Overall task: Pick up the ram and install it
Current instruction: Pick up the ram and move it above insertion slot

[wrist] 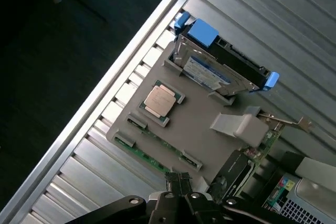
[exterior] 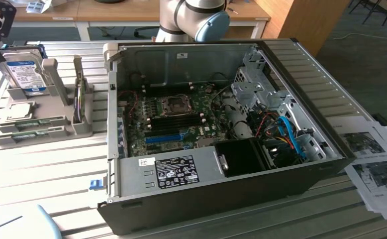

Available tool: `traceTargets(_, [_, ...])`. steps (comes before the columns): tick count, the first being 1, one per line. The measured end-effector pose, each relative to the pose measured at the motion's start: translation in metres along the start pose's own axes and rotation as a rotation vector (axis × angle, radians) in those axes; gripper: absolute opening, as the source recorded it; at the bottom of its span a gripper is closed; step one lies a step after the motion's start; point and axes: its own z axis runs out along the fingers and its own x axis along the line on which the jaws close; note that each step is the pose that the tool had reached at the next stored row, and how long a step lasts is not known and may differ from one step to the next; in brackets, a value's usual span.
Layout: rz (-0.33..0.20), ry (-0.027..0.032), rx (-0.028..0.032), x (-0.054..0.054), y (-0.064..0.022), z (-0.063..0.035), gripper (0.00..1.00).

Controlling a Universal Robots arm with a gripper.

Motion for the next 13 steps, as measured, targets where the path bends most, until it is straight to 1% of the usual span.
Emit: traceTargets(13, [-0.122,0.0059,-0.0025,0.0,0.0,0.0,0.09])
